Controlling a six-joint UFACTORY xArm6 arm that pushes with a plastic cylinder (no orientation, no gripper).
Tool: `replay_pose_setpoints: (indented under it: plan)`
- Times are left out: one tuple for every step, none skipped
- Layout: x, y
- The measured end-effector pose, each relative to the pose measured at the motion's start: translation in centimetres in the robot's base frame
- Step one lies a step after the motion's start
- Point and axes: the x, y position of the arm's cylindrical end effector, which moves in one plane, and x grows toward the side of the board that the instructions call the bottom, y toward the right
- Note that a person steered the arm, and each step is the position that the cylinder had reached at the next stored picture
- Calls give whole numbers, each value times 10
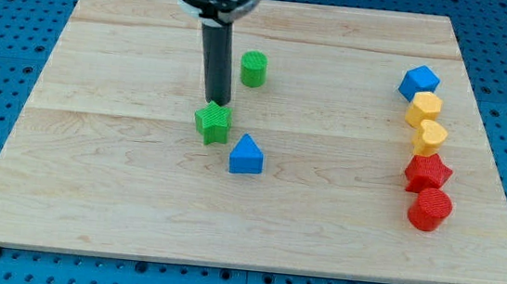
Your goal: Move green circle closer to blue cube
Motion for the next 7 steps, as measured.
replay_pose_setpoints:
  plan:
    - [-30,11]
    - [-48,59]
    - [-61,95]
    - [-70,98]
    - [-75,88]
    - [-92,88]
    - [-109,96]
